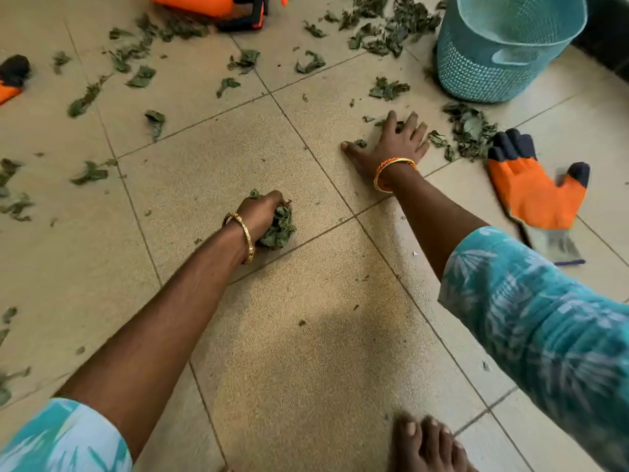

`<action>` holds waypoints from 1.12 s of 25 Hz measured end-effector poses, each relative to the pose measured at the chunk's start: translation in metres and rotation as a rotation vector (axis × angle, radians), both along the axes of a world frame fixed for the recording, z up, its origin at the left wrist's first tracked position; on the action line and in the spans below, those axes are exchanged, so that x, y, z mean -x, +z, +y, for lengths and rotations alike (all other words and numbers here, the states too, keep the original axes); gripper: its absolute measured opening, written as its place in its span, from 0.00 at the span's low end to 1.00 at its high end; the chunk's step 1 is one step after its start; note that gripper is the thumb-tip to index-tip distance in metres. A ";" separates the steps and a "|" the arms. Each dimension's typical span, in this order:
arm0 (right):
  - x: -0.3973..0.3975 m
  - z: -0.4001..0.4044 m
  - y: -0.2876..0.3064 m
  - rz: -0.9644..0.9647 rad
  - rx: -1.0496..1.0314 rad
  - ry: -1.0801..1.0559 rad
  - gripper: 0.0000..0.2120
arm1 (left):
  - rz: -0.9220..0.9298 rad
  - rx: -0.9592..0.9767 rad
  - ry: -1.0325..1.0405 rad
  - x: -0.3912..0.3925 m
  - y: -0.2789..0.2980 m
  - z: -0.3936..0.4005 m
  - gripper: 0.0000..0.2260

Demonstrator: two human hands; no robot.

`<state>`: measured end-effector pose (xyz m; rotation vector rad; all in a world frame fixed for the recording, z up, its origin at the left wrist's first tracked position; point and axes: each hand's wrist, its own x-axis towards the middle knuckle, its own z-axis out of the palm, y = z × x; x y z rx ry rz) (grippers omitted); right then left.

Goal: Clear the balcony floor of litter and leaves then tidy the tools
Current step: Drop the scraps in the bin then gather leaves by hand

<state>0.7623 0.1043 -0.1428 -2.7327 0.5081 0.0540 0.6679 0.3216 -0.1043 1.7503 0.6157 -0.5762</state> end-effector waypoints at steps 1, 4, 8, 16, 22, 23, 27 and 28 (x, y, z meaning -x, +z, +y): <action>-0.003 0.001 -0.003 -0.018 -0.021 -0.031 0.46 | -0.005 -0.001 0.000 -0.005 0.000 -0.003 0.13; -0.006 0.006 -0.011 -0.232 -0.077 0.133 0.23 | -0.003 0.020 -0.011 -0.014 -0.008 -0.010 0.15; 0.001 0.003 -0.014 -0.392 0.010 0.286 0.13 | 0.000 0.061 0.007 -0.019 -0.017 -0.013 0.12; 0.043 0.043 0.034 -0.311 -0.787 0.010 0.07 | 0.023 0.357 0.006 -0.018 -0.013 -0.019 0.14; 0.090 0.079 0.031 -0.321 -0.681 0.245 0.06 | 0.007 0.512 0.065 -0.014 -0.007 -0.021 0.17; 0.092 0.079 0.031 -0.349 -0.615 0.287 0.08 | 0.009 0.501 0.050 -0.014 -0.006 -0.022 0.18; 0.095 0.068 0.040 -0.393 -0.639 0.306 0.23 | 0.028 0.470 -0.041 -0.021 0.005 -0.036 0.18; 0.096 0.062 0.044 -0.392 -0.654 0.320 0.24 | 0.020 0.455 -0.045 -0.025 0.007 -0.042 0.17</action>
